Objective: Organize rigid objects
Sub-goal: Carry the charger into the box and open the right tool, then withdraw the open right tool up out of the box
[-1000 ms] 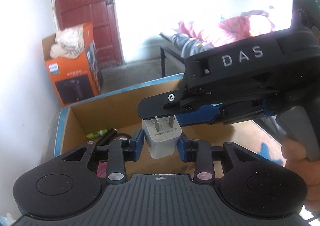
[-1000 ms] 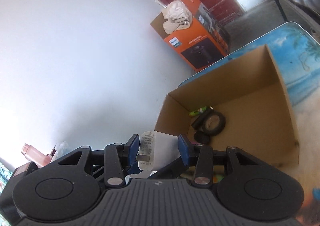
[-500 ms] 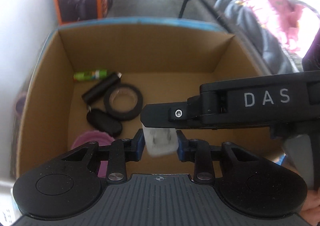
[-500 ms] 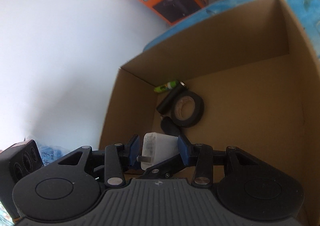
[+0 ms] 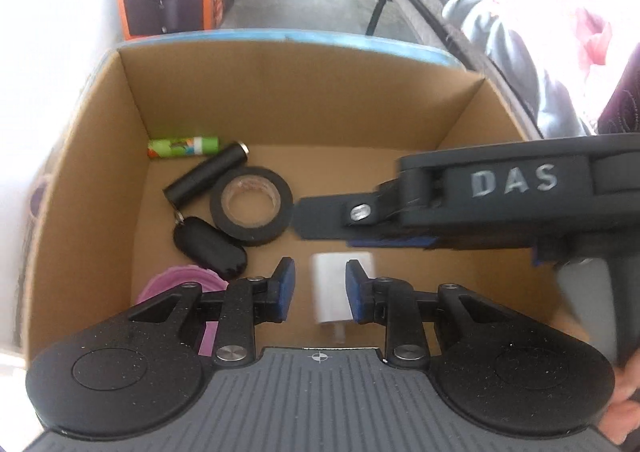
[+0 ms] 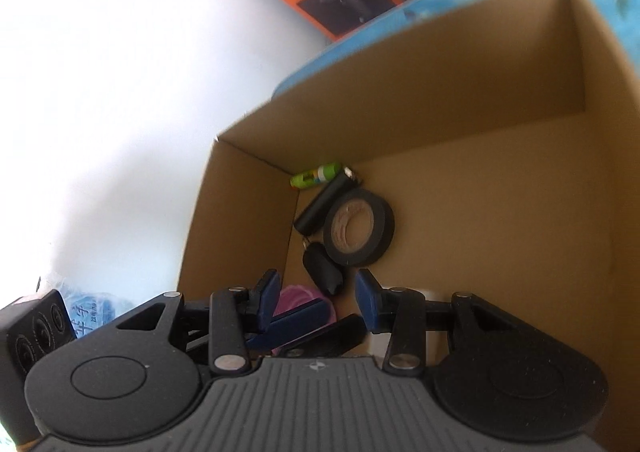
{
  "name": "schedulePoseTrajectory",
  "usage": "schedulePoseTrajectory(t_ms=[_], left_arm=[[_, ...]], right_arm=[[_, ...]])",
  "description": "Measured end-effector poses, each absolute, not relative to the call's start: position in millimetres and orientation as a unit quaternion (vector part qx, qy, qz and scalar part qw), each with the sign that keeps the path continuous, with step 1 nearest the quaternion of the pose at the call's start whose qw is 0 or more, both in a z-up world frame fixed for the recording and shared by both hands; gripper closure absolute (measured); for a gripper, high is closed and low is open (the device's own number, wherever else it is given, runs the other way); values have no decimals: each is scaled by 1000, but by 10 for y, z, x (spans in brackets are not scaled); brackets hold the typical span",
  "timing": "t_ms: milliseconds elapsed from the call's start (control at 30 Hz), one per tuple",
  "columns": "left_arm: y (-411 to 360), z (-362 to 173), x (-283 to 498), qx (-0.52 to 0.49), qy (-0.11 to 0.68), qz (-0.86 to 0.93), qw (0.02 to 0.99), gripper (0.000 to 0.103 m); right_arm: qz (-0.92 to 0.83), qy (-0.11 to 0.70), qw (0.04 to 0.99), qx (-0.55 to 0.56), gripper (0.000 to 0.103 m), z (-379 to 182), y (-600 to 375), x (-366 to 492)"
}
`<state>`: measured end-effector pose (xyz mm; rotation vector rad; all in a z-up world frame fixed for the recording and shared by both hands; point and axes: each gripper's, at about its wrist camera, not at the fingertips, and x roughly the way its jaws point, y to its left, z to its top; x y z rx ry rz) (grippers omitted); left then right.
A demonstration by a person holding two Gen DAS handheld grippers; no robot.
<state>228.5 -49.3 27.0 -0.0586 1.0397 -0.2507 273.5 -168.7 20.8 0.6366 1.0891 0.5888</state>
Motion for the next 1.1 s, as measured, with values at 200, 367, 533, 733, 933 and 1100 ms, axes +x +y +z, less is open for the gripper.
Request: schedulePoseTrajectory(t_ms=[200, 367, 533, 733, 933, 1100], left_arm=[[-373, 565, 2021, -37, 452, -124, 882, 70], [-253, 778, 1590, -36, 399, -135, 906, 46], [-131, 832, 1078, -40, 358, -157, 919, 28], [82, 658, 603, -54, 341, -197, 918, 8], [266, 375, 450, -79, 373, -204, 902, 5], [446, 228, 489, -128, 390, -206, 888, 5]], right_arm=[[265, 469, 797, 272, 58, 464, -1824, 2595], [247, 477, 808, 242, 55, 559, -1825, 2573], [223, 533, 783, 230, 40, 417, -1755, 2670], [187, 609, 726, 259, 31, 26, -1620, 2847], [172, 635, 714, 241, 28, -59, -1418, 2959], [181, 641, 714, 214, 28, -46, -1209, 2991]])
